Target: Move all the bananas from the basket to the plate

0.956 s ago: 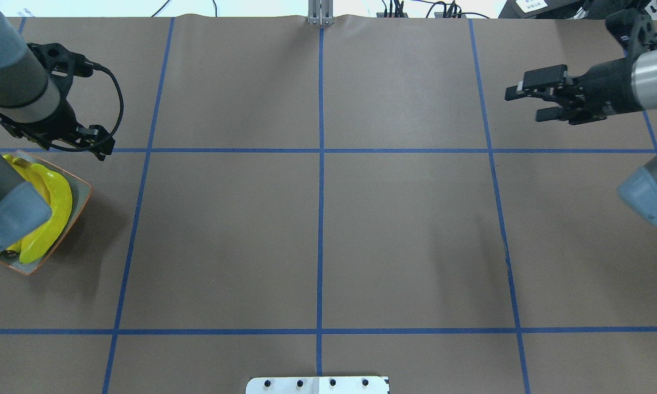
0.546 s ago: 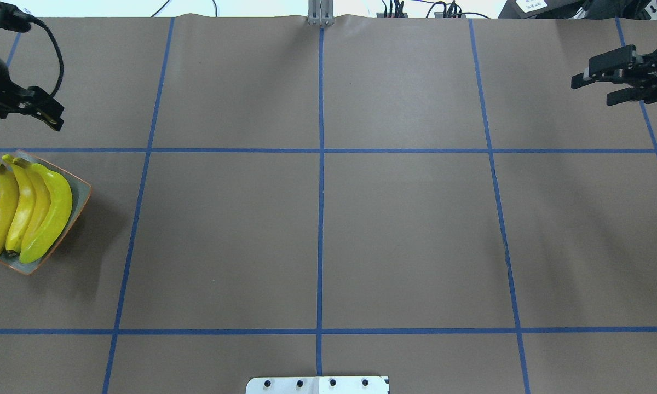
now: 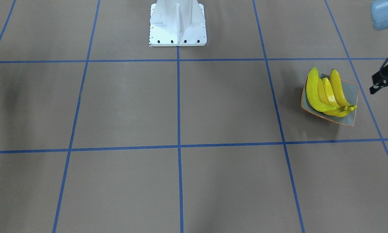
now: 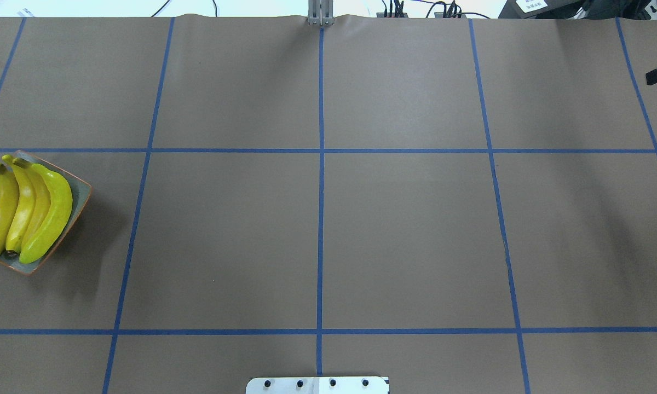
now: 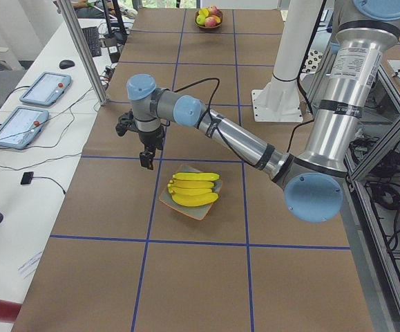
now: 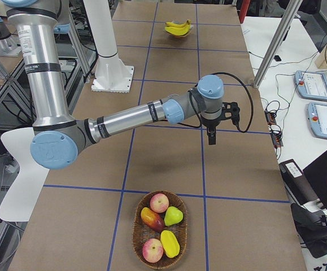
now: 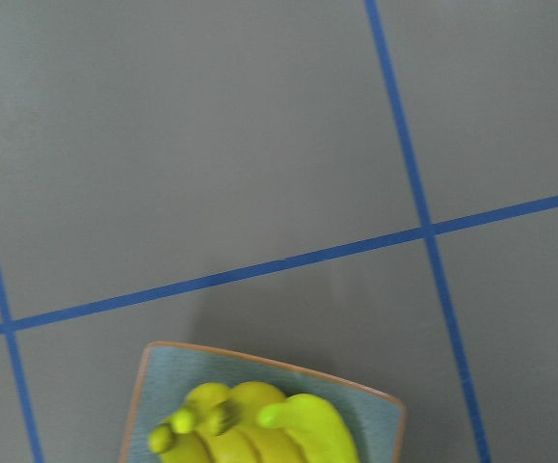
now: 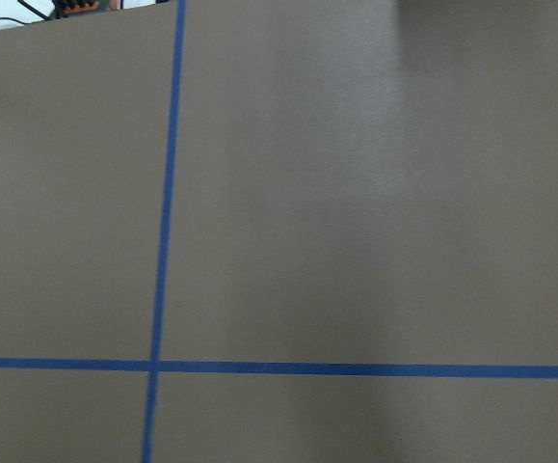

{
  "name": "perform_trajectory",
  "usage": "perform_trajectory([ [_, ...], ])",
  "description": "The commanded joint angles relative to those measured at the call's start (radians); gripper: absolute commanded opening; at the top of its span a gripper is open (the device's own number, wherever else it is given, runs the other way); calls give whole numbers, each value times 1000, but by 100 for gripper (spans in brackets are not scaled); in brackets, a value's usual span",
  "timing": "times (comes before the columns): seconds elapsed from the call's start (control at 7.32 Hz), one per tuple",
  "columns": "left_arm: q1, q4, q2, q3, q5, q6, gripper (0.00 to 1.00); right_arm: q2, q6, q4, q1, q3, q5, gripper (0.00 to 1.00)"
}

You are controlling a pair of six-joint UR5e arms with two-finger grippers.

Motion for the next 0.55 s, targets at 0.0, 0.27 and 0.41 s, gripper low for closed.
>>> perform_trajectory([
  [0.0, -50, -101, 59, 65, -13, 55, 100, -44, -212, -121, 55, 37, -27, 100],
  [0.27, -50, -91, 65, 70, -34, 47, 100, -143, -214, -121, 51, 103, -26, 100],
  [0.41, -50, -102, 85, 62, -42, 26, 100, -152, -214, -120, 48, 98, -27, 100],
])
